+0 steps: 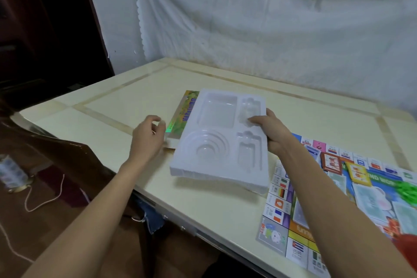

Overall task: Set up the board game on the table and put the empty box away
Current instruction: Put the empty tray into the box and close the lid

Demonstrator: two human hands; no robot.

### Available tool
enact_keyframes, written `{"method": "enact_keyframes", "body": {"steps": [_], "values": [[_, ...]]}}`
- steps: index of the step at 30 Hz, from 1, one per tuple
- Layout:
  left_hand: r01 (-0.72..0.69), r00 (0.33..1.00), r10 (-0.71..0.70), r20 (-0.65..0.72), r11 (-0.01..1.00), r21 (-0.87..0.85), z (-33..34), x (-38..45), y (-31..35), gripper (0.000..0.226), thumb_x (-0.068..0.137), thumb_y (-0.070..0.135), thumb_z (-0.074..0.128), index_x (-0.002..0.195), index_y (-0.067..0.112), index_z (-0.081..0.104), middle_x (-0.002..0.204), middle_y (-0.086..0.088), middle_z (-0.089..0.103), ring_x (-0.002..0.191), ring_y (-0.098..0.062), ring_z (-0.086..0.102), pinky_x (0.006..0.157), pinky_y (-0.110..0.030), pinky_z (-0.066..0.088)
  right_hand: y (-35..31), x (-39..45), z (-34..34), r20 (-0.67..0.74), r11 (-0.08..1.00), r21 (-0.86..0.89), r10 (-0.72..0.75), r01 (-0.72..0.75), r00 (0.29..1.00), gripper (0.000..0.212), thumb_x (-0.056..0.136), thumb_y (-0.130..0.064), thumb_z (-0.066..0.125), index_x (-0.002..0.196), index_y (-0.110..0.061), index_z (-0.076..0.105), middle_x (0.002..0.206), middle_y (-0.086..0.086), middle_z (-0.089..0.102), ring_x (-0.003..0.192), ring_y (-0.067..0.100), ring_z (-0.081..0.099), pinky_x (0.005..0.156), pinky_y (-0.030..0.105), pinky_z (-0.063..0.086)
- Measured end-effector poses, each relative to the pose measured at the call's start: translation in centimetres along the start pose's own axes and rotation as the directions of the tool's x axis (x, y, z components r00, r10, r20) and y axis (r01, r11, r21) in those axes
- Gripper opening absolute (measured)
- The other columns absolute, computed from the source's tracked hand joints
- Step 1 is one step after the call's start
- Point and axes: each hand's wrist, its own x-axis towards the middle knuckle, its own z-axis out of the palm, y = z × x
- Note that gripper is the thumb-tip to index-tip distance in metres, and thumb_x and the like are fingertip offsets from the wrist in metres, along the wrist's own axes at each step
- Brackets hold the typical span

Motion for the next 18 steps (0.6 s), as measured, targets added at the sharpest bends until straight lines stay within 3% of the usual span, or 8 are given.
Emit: {"method": "enact_keyframes", "body": {"steps": [3,7,9,10,12,14,16,18], "values": [[0.027,0.986,-0.056,0.160,0.984,0.178,1.7,0.7,-1.5,0.048,0.083,0.051,0.067,0.120,0.025,0.052,0.103,0.000,0.058,0.091,-0.018,0.059,0.079,-0.037,0.052,0.3,-0.4,-0.8,0.103,0.999,-0.015,0.049,-0.048,0.993,0.069,0.088,-0.001,0.055,0.145,-0.033,0.035,0.128,0.013,0.061,0.078,0.030,0.070,0.063,0.040,0.058],[-0.038,0.989,0.017,0.148,0.989,0.140,3.5,1.4,-1.7,0.025,0.082,0.022,0.067,0.107,0.024,0.063,0.072,0.001,0.064,0.078,-0.022,0.060,0.061,-0.028,0.044,0.8,-1.3,-0.3,0.242,0.990,-0.106,0.111,-0.087,0.964,0.048,0.092,-0.007,0.059,0.132,-0.032,0.053,0.123,0.010,0.066,0.096,0.030,0.069,0.074,0.040,0.060],[-0.015,0.993,-0.001,0.120,0.990,0.139,3.8,2.2,-2.0,0.005,0.080,0.017,0.064,0.083,0.019,0.067,0.062,0.001,0.058,0.068,-0.026,0.049,0.056,-0.027,0.037,1.6,-1.4,-0.2,0.322,0.987,-0.104,0.153,-0.125,0.934,0.041,0.095,-0.017,0.059,0.134,-0.029,0.053,0.126,0.008,0.066,0.108,0.029,0.067,0.086,0.043,0.057],[0.026,0.994,-0.039,0.106,0.993,0.114,3.8,2.5,-2.1,0.015,0.079,0.015,0.066,0.067,0.016,0.059,0.059,0.001,0.055,0.066,-0.023,0.044,0.055,-0.027,0.035,2.2,-1.1,-0.2,0.348,0.984,-0.103,0.175,-0.148,0.921,0.039,0.097,-0.022,0.058,0.135,-0.029,0.052,0.127,0.007,0.066,0.113,0.029,0.065,0.095,0.047,0.053],[0.094,0.989,-0.096,0.116,0.995,0.022,3.5,3.2,-2.7,0.014,0.078,0.014,0.073,0.067,0.023,0.072,0.064,0.002,0.062,0.068,-0.017,0.051,0.060,-0.025,0.038,3.3,-0.8,-0.1,0.353,0.972,-0.130,0.232,-0.198,0.907,0.035,0.099,-0.027,0.056,0.134,-0.026,0.054,0.124,0.006,0.067,0.114,0.028,0.063,0.106,0.052,0.044],[0.122,0.978,-0.112,0.175,0.991,-0.049,3.4,3.4,-3.0,0.031,0.076,0.023,0.077,0.055,0.025,0.055,0.058,0.002,0.045,0.062,-0.018,0.038,0.059,-0.027,0.027,4.0,-0.6,0.0,0.331,0.956,-0.197,0.275,-0.219,0.903,0.031,0.098,-0.029,0.056,0.129,-0.024,0.058,0.118,0.006,0.070,0.107,0.026,0.064,0.107,0.050,0.043],[0.125,0.970,-0.105,0.218,0.989,-0.076,3.4,3.7,-3.6,0.045,0.075,0.029,0.075,0.058,0.011,0.038,0.061,-0.003,0.029,0.066,-0.018,0.026,0.061,-0.033,0.017,4.3,-0.4,0.2,0.315,0.943,-0.238,0.302,-0.234,0.900,0.033,0.095,-0.033,0.061,0.126,-0.022,0.060,0.117,0.007,0.070,0.104,0.025,0.065,0.106,0.048,0.044],[0.160,0.959,-0.128,0.252,0.981,-0.109,3.3,4.1,-4.4,0.042,0.073,0.036,0.074,0.062,0.005,0.047,0.064,-0.004,0.032,0.066,-0.016,0.028,0.064,-0.033,0.019,4.4,-0.2,0.6,0.306,0.938,-0.228,0.324,-0.261,0.895,0.040,0.091,-0.035,0.065,0.127,-0.019,0.061,0.120,0.010,0.068,0.105,0.026,0.065,0.105,0.047,0.045]]}}
